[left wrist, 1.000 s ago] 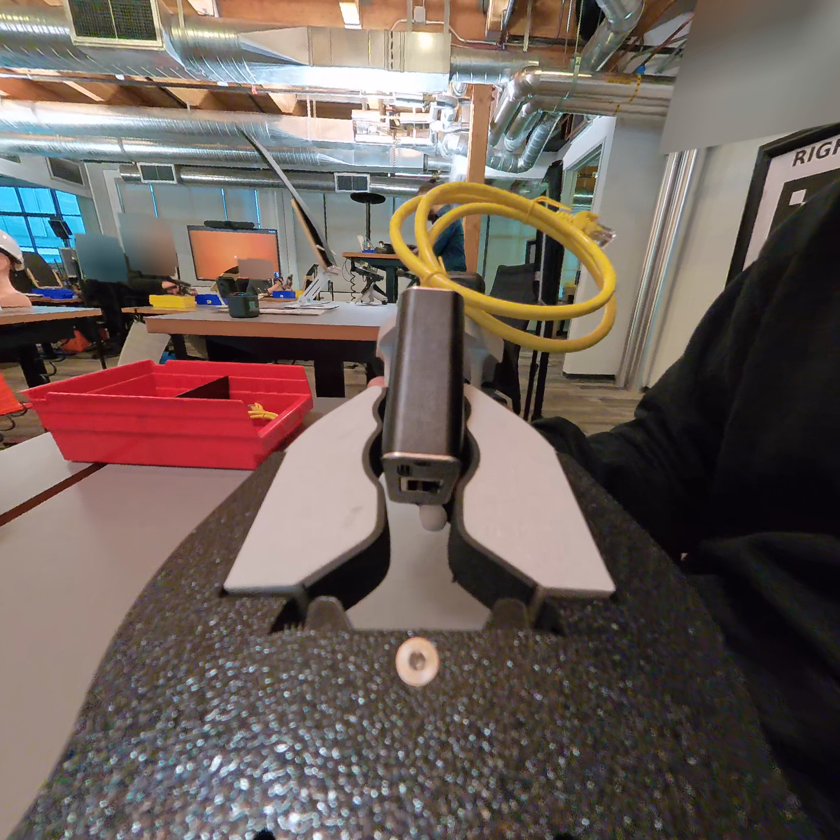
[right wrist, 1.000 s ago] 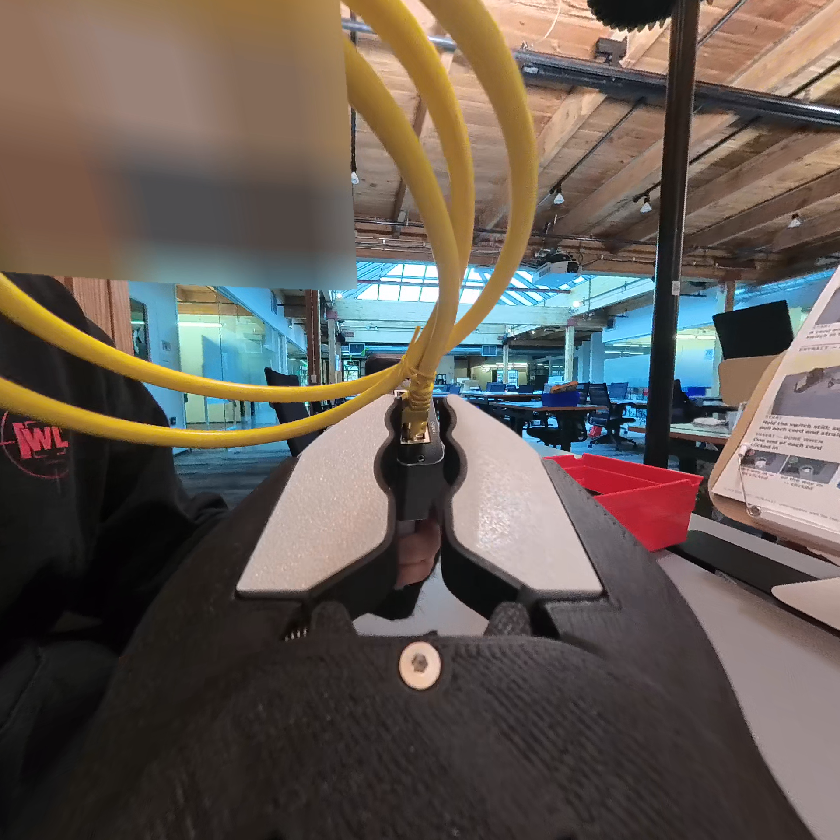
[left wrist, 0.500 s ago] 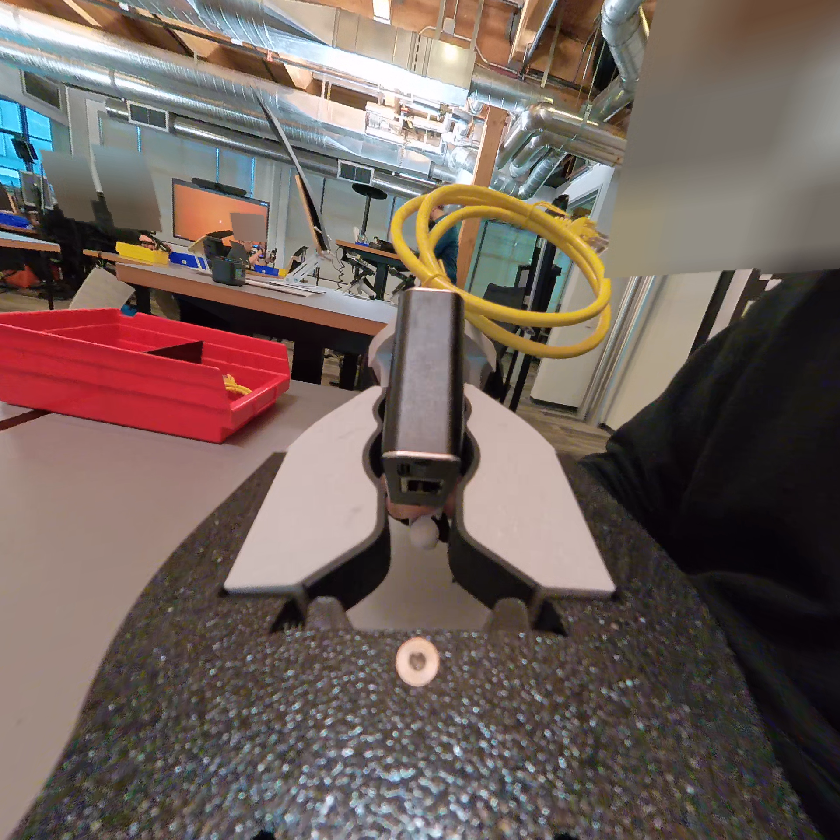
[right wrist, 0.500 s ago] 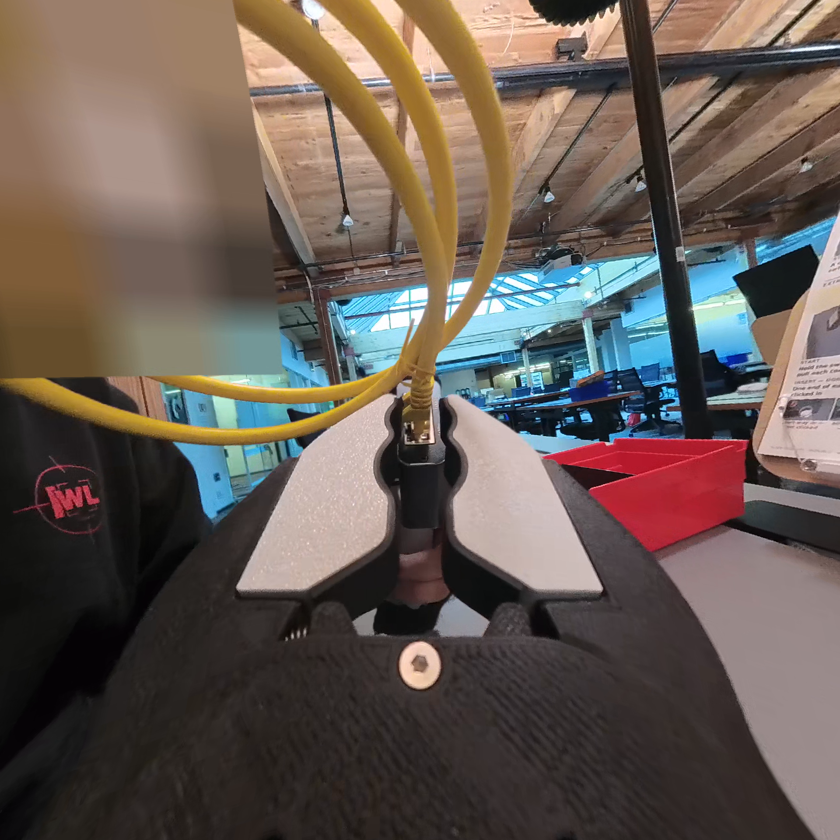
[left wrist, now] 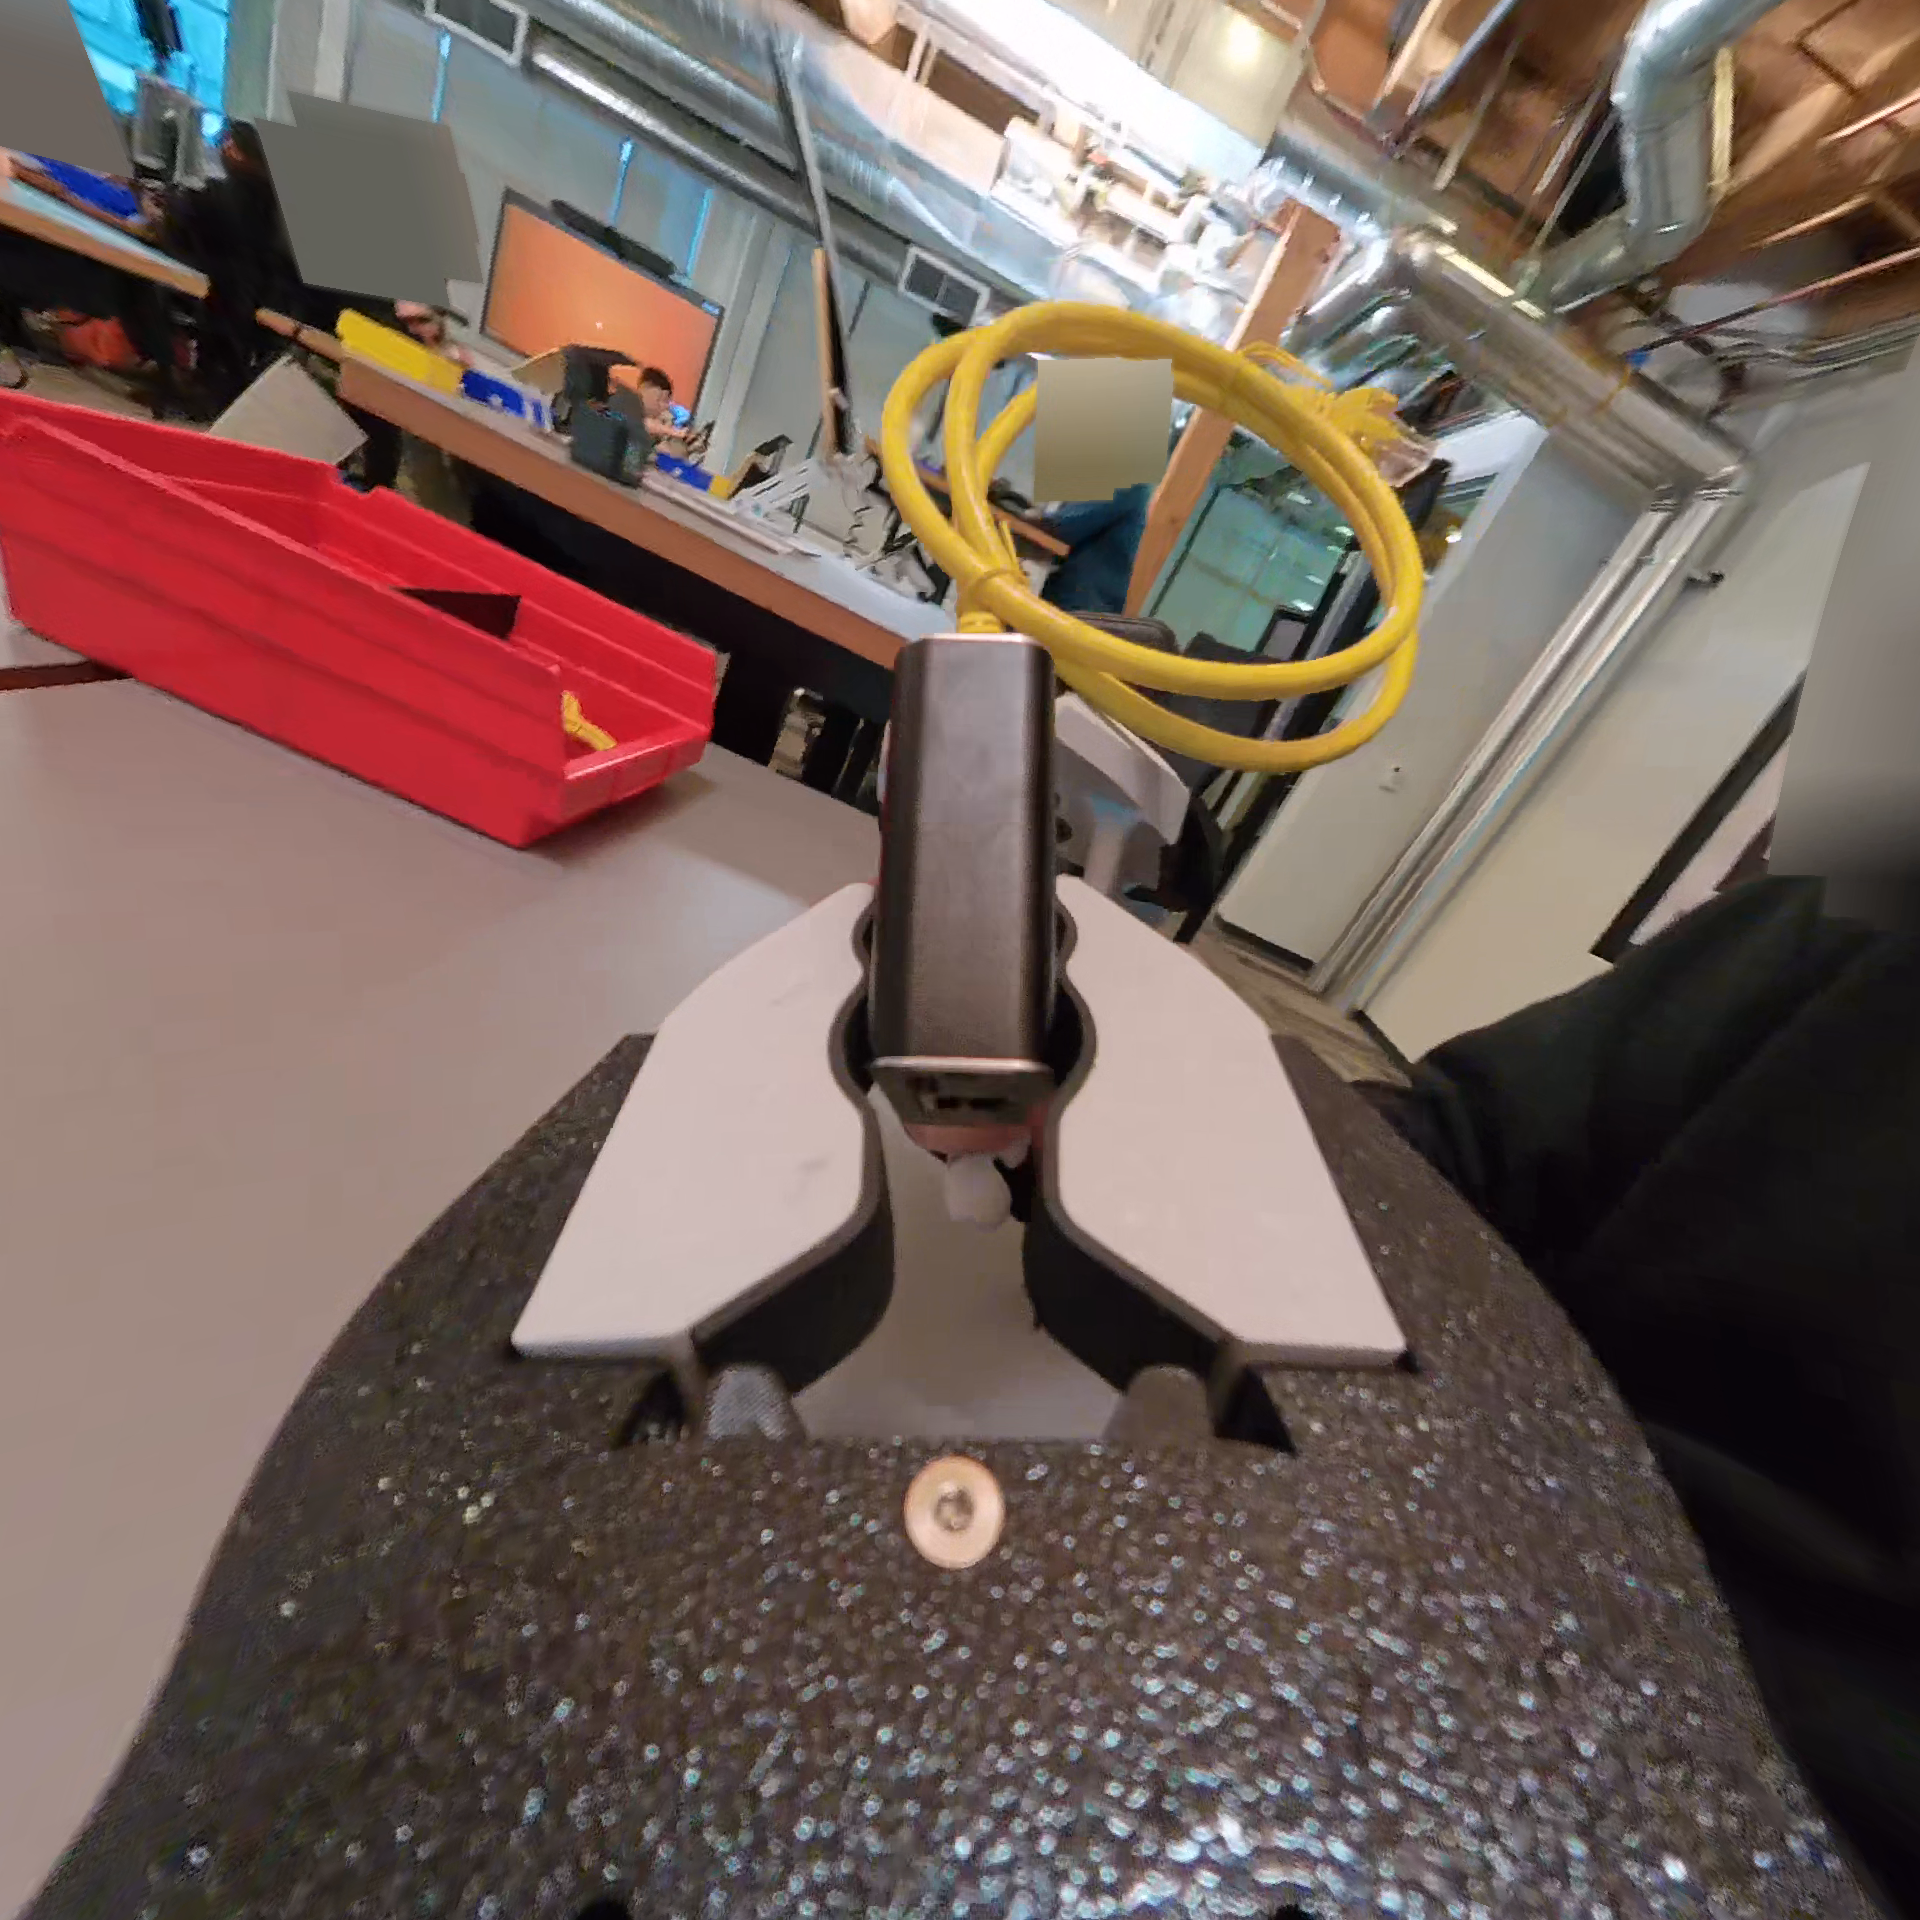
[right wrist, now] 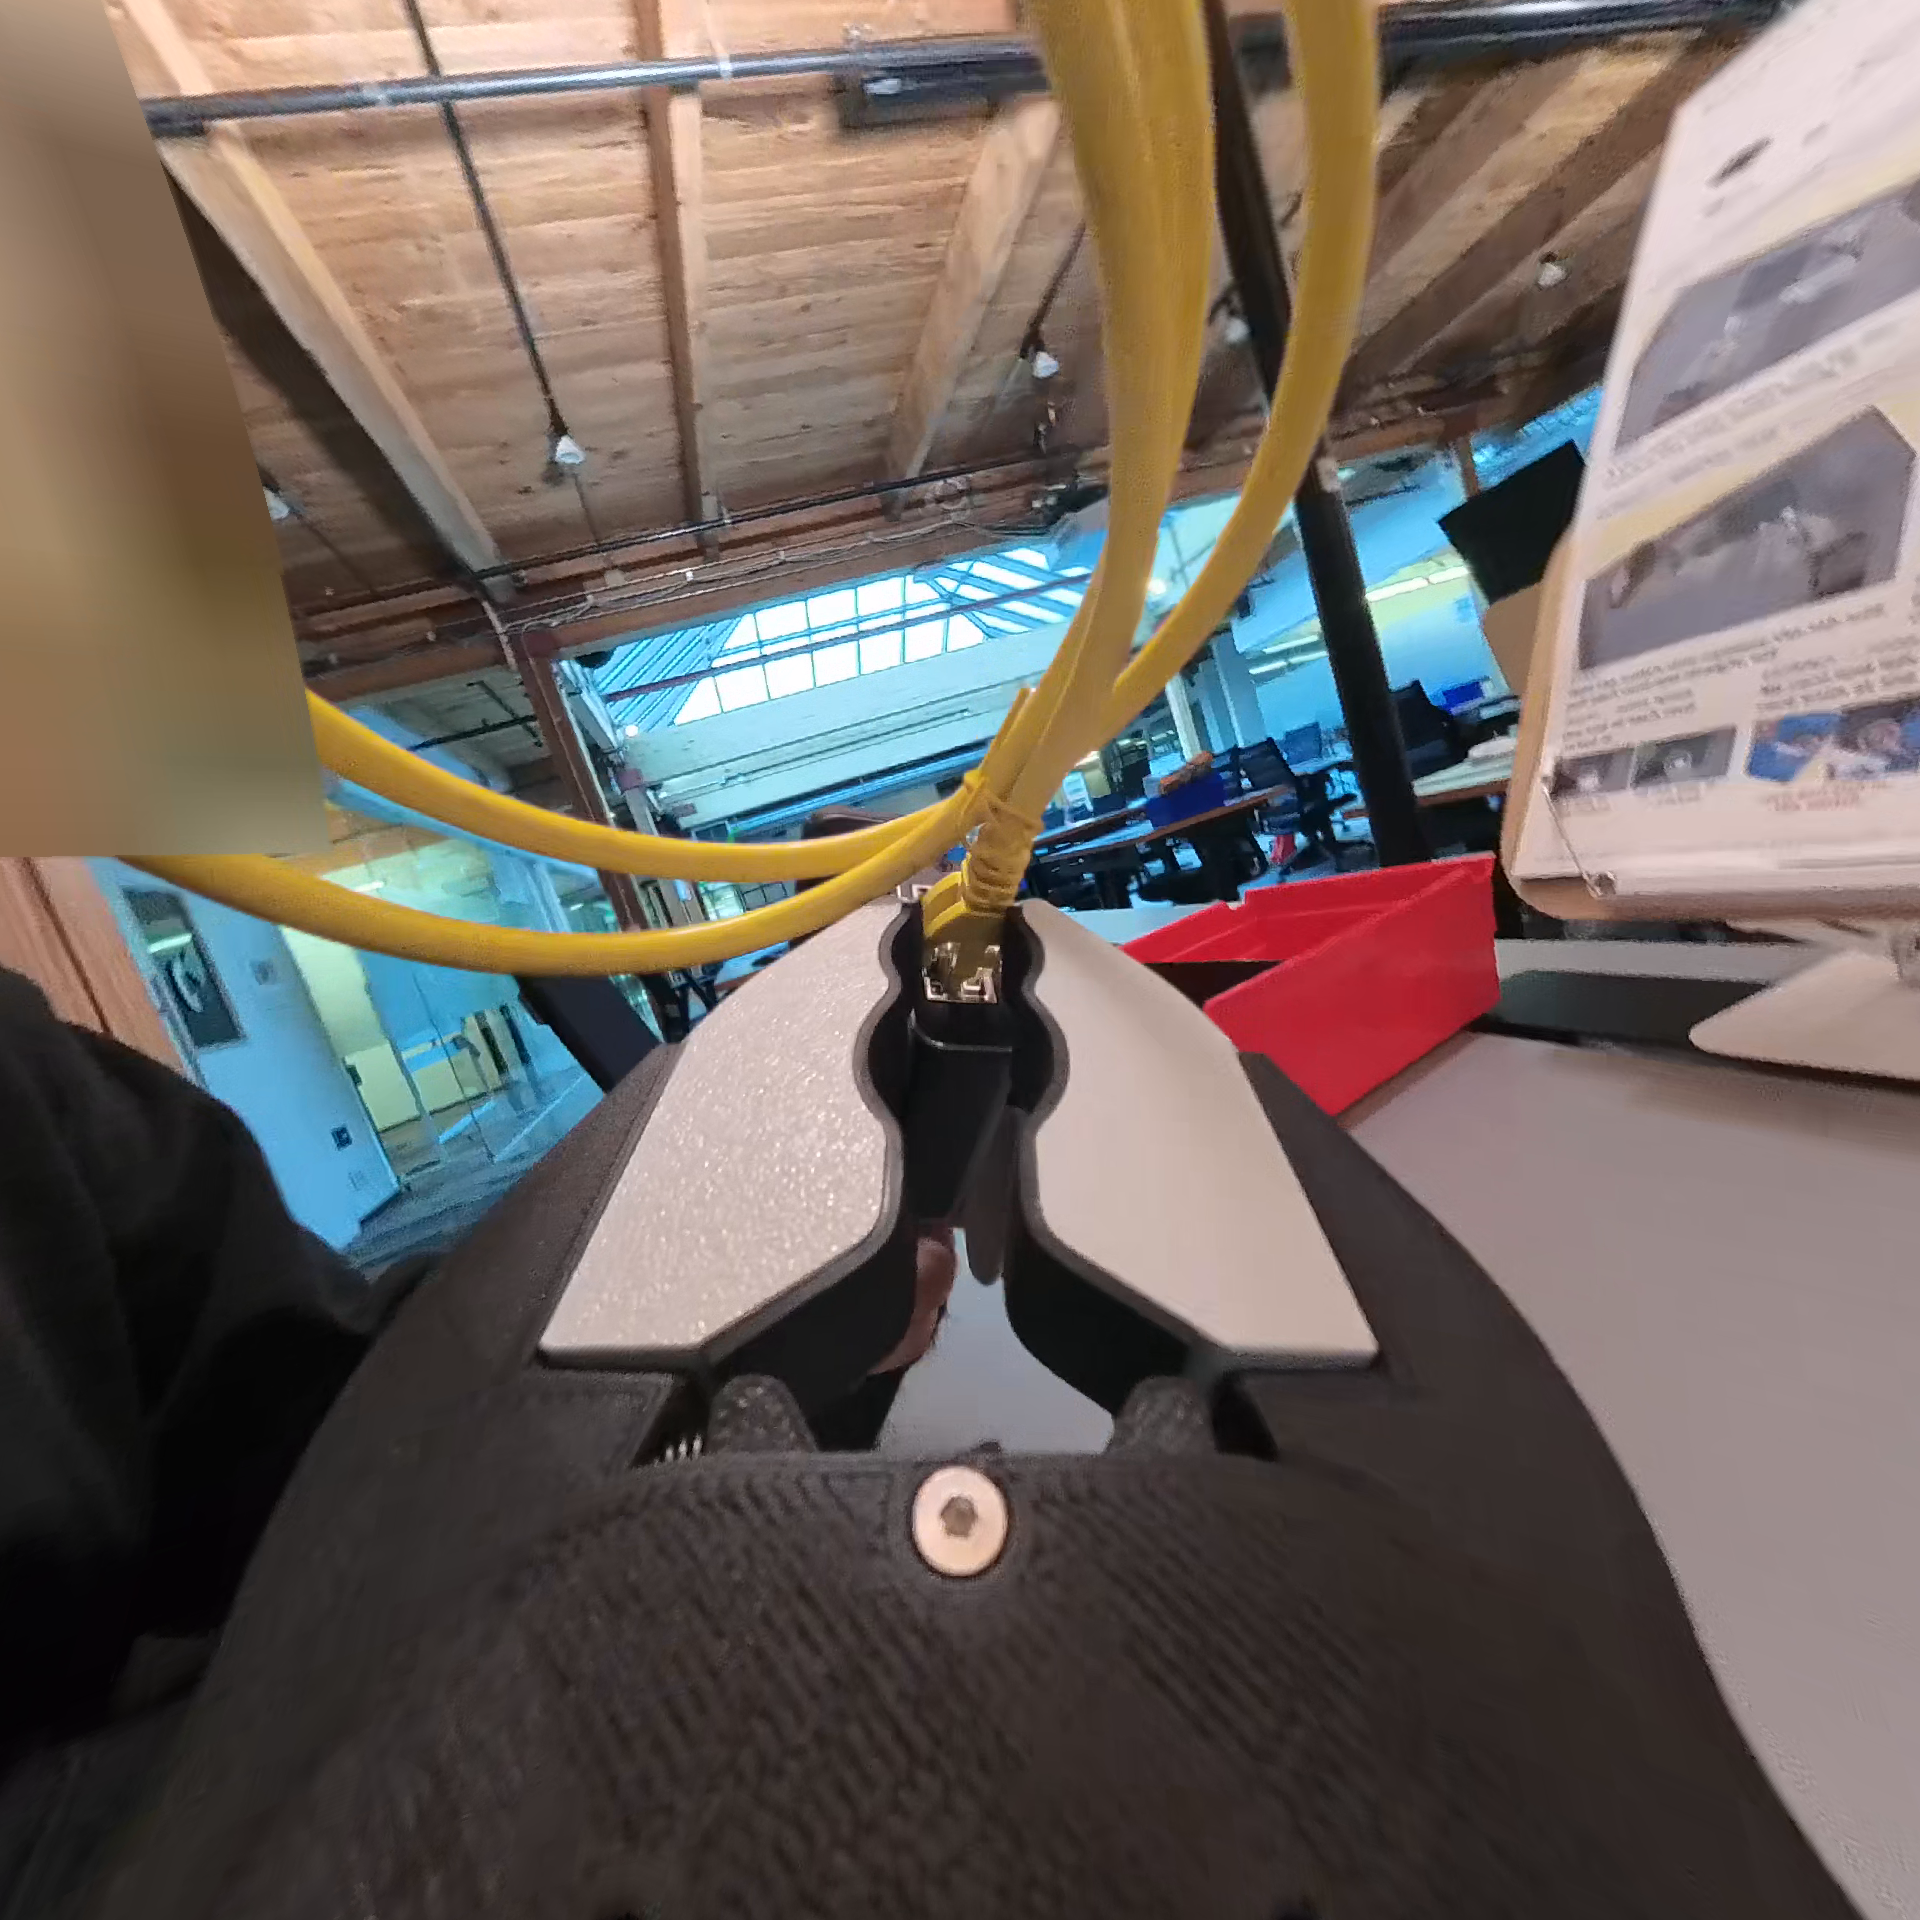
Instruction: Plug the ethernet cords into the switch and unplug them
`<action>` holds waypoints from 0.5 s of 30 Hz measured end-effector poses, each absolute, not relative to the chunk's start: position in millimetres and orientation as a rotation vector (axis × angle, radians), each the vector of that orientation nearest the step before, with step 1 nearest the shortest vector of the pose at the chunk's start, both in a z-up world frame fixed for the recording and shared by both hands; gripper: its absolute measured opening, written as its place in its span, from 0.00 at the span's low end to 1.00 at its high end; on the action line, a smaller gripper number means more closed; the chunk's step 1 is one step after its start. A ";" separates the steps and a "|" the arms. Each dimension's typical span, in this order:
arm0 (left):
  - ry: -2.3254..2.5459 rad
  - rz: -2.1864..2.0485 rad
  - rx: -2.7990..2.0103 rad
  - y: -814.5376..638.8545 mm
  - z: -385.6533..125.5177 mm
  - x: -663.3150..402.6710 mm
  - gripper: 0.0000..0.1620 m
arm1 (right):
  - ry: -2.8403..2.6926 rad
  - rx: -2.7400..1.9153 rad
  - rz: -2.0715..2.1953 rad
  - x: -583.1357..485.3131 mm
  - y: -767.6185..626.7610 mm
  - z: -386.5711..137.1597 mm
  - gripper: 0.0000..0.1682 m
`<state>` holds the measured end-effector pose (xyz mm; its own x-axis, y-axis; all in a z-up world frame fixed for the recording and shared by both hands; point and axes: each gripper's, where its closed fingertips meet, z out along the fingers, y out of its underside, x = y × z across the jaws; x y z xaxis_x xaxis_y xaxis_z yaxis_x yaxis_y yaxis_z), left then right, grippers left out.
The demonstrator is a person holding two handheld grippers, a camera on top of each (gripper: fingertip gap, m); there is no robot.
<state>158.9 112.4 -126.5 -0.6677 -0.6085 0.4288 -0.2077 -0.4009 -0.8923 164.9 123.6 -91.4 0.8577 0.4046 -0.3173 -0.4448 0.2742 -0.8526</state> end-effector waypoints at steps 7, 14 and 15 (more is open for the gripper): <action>1.479 -2.124 -1.234 118.0 -135.2 168.3 0.16 | 0.135 -1.171 0.615 178.6 128.3 -105.5 0.09; 1.484 -2.141 -1.256 116.3 -133.8 168.2 0.16 | 0.151 -1.191 0.639 180.0 128.1 -103.3 0.09; 1.485 -2.137 -1.260 116.2 -134.3 168.5 0.16 | 0.151 -1.194 0.640 180.7 128.0 -103.7 0.09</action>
<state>168.5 116.2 -134.3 -0.5947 -0.6237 0.5073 -0.2576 -0.4498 -0.8551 180.7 128.0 -103.7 0.8152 0.3824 -0.4350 -0.5366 0.2160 -0.8157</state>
